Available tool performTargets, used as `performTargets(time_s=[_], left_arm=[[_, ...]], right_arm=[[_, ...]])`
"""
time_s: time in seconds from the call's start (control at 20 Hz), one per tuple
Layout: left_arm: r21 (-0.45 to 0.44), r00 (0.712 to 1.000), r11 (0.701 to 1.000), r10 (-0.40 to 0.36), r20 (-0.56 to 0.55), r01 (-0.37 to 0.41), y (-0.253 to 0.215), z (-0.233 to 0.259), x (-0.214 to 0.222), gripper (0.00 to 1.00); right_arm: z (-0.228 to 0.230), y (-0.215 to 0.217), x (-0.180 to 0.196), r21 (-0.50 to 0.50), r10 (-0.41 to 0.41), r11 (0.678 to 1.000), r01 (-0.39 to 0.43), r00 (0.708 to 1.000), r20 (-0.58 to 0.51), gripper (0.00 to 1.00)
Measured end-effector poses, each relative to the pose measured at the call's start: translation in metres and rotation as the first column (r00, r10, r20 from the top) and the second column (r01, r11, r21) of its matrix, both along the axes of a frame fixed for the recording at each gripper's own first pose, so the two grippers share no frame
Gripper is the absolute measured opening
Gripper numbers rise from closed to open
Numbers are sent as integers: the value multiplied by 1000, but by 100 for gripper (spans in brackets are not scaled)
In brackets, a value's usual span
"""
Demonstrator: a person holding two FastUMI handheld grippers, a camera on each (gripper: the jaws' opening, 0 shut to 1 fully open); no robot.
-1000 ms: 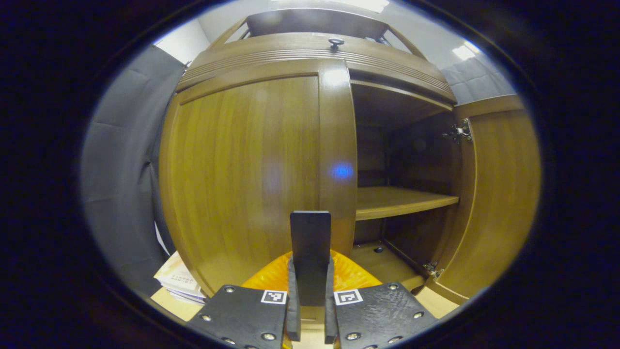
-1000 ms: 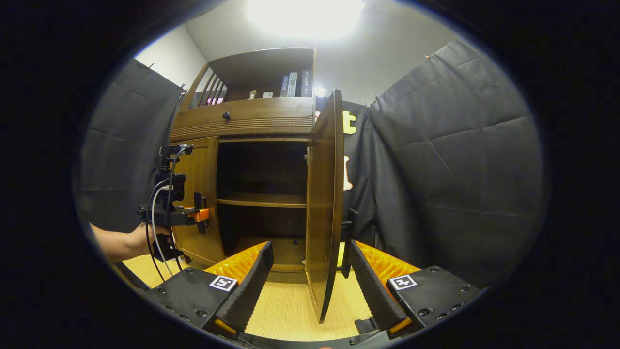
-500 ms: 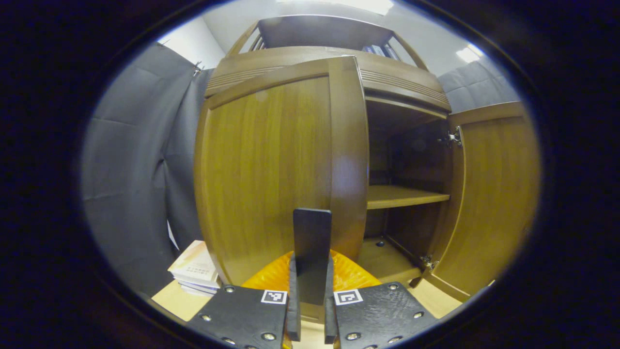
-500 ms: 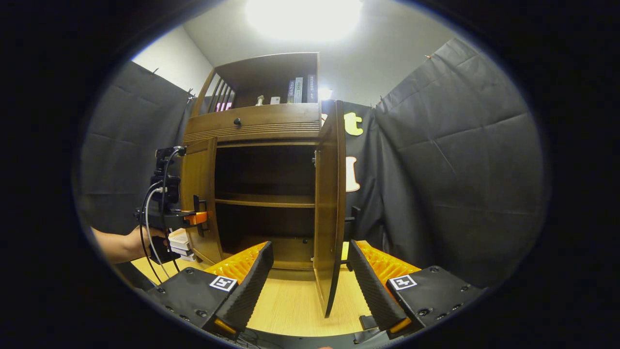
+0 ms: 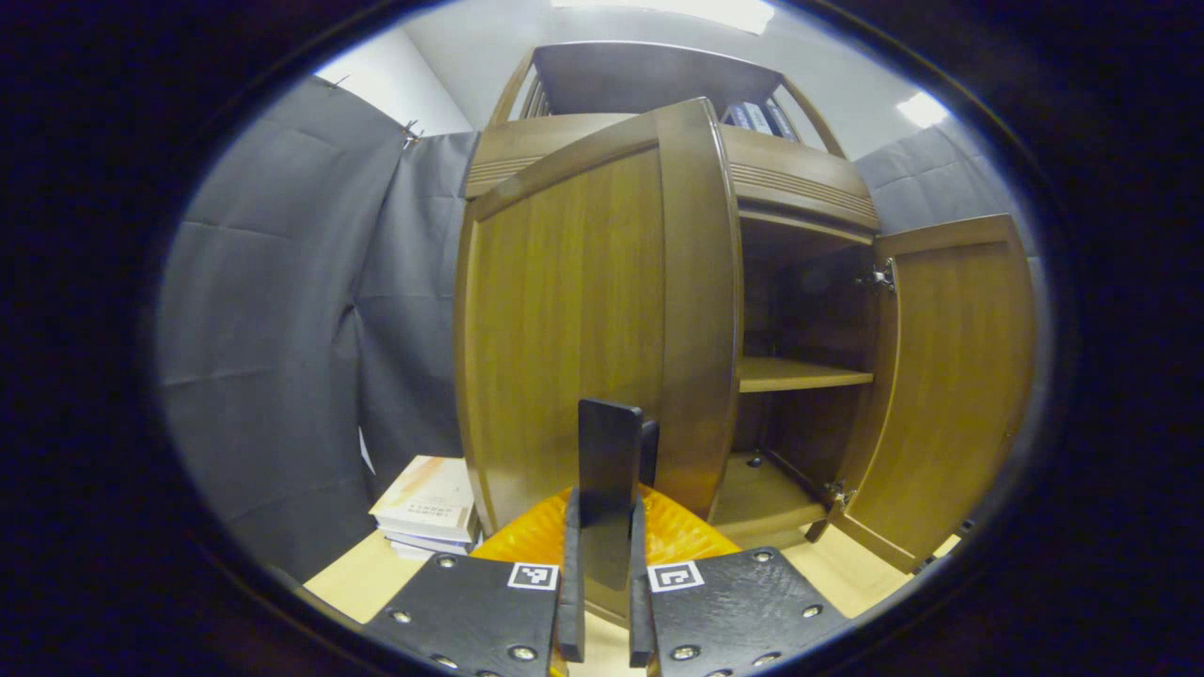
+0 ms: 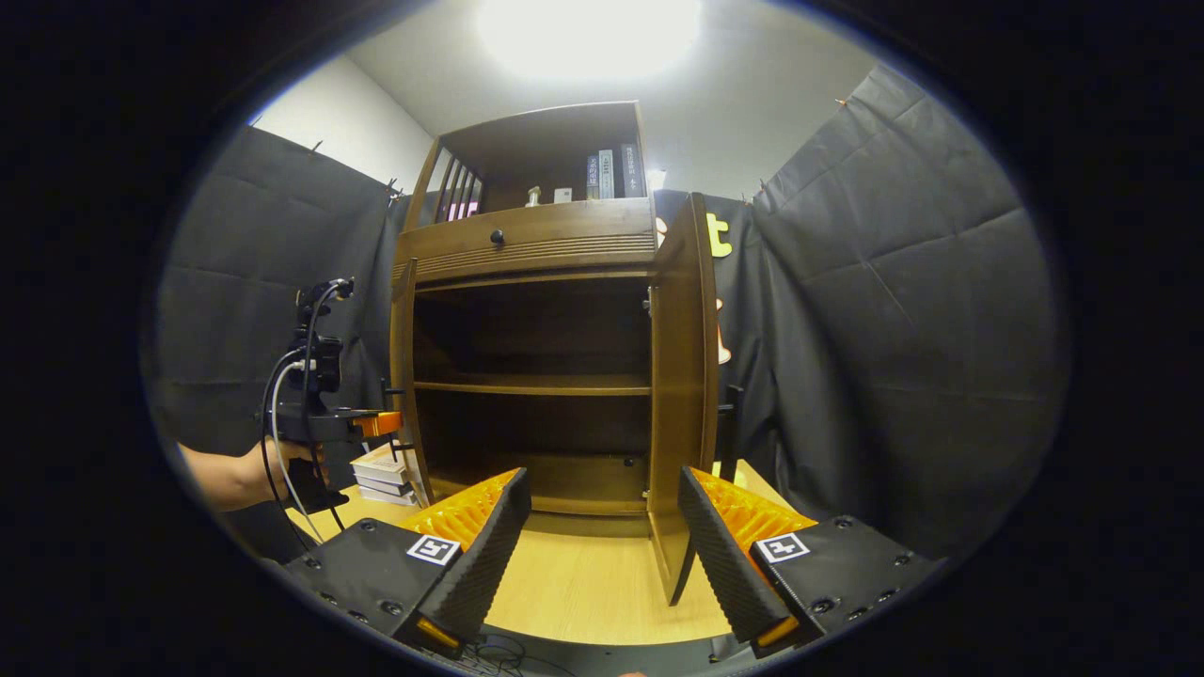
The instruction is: Open the right door of the double-door shoe cabinet with the right hand, and open the left door with the left hand.
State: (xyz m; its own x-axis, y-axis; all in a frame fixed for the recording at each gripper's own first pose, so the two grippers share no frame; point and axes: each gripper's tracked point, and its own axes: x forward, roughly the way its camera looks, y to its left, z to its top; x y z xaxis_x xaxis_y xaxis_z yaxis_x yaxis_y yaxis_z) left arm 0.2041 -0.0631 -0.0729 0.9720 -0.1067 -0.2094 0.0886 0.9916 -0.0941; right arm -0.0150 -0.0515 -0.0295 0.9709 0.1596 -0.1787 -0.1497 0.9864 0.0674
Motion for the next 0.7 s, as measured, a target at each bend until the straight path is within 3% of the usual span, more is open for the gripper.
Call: performTargets(time_s=[0.05, 0.1, 0.15, 0.25, 0.35, 0.4, 0.7], left_arm=[[5, 1000, 1000, 4, 4, -4, 6, 2, -3, 21], [5, 1000, 1000, 10, 6, -10, 10, -1, -3, 18], [5, 1000, 1000, 16, 6, -16, 15, 1, -10, 15], [6, 1000, 1000, 30, 5, -30, 24, 0, -14, 14], [10, 999, 999, 45, 5, -45, 33, 1, -19, 14], [13, 999, 999, 52, 4, -52, 35, -1, -20, 15], [13, 993, 993, 118, -5, -118, 73, -1, -37, 14]], right_arm=[[-1, 3, -1, 2, 8, 1000, -8, 1000, -3, 98], [0, 5, -1, 2, 16, 1000, -16, 1000, -4, 94], [1, 7, -2, 1, 23, 1000, -23, 1000, -2, 98], [1, 12, -2, 3, 38, 999, -38, 999, 1, 94], [2, 16, -2, 5, 51, 999, -51, 999, 3, 94], [1, 18, -3, 7, 58, 998, -58, 998, 1, 98], [1, 29, -4, 16, 96, 995, -96, 995, -2, 98]])
